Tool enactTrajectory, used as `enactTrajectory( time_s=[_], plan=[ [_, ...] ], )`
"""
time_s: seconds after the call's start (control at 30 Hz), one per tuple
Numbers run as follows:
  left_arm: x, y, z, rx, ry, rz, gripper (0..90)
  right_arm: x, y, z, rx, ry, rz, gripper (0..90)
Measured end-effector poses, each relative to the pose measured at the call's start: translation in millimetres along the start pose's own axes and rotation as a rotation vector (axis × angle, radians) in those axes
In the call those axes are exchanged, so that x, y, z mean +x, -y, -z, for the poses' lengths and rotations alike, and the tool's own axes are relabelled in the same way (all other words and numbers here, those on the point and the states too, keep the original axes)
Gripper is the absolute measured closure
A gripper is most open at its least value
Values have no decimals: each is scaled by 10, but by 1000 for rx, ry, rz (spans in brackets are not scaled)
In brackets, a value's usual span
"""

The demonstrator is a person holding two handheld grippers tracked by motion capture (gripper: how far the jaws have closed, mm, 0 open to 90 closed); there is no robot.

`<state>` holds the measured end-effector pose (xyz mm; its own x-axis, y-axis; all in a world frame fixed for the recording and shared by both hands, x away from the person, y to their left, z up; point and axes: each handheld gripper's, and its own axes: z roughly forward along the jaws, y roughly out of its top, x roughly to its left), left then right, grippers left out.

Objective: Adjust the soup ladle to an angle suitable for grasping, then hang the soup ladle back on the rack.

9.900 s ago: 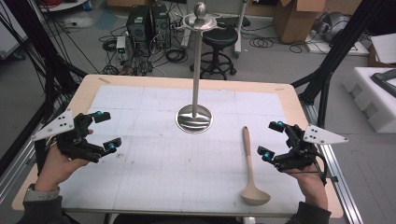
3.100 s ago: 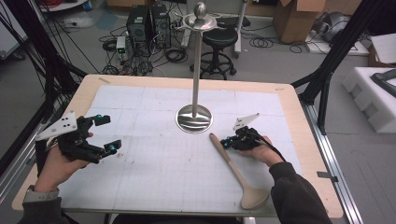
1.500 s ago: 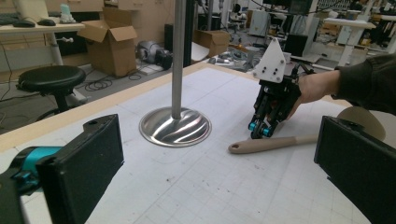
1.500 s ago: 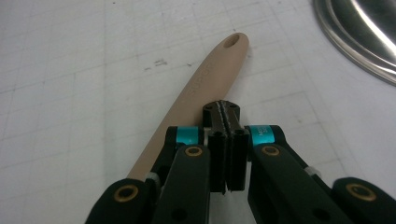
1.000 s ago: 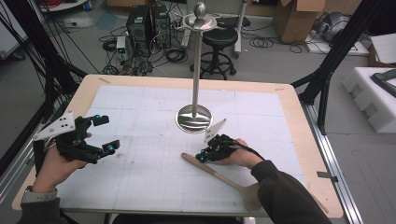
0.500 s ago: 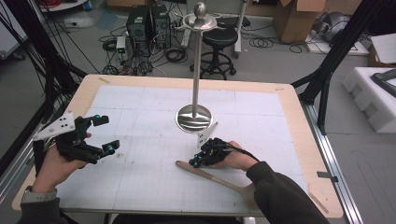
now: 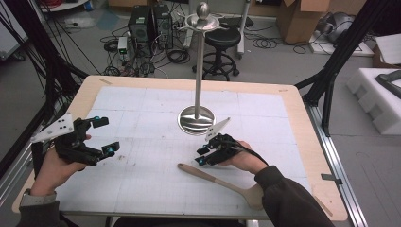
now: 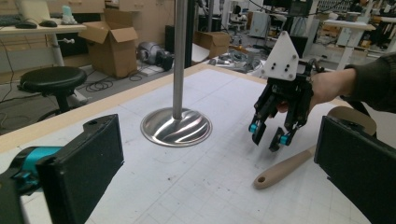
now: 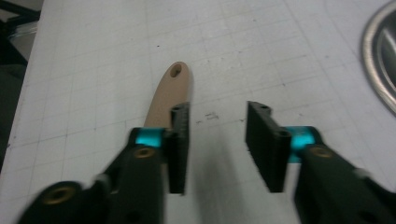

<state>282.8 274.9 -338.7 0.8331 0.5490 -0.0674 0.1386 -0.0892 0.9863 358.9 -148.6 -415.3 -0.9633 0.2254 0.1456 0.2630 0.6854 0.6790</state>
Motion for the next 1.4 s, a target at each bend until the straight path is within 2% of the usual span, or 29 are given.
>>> enactTrajectory(
  time_s=[0.03, 0.13, 0.2, 0.27, 0.3, 0.37, 0.47, 0.57, 0.7, 0.77, 0.9, 1.1, 1.4],
  plan=[
    [1, -1, 0, -1, 1, 0, 18, 7, -3, 24, -4, 8, -22, 435],
    [7, -1, -1, 0, 1, 1, 18, 58, -5, 128, -14, 63, -28, 263],
    [10, 0, -5, 2, 2, 2, 18, 98, 3, 211, -22, 99, -52, 186],
    [12, 1, -13, 4, 2, 2, 18, 152, 13, 304, -8, 141, -51, 127],
    [11, 1, -20, 4, 4, 3, 17, 186, 17, 351, 5, 170, -42, 119],
    [11, -1, -32, 8, 5, 2, 18, 253, 30, 440, -1, 187, -19, 110],
    [8, -6, -48, 10, 9, 0, 18, 356, 71, 554, -34, 197, -30, 109],
    [2, -12, -59, 11, 15, -1, 17, 439, 148, 632, -37, 204, -38, 109],
    [10, -19, -68, 10, 18, 3, 18, 496, 281, 696, -8, 229, -44, 109],
    [24, -24, -81, 8, 19, 3, 18, 513, 341, 727, 0, 239, -65, 109],
    [31, -29, -130, 11, 24, 3, 18, 551, 435, 793, -16, 241, -107, 109],
    [33, -35, -159, 13, 30, 4, 18, 627, 484, 838, 11, 232, -101, 109],
    [34, -43, -133, 6, 28, 5, 18, 644, 501, 759, 71, 210, -108, 109]
  ],
)
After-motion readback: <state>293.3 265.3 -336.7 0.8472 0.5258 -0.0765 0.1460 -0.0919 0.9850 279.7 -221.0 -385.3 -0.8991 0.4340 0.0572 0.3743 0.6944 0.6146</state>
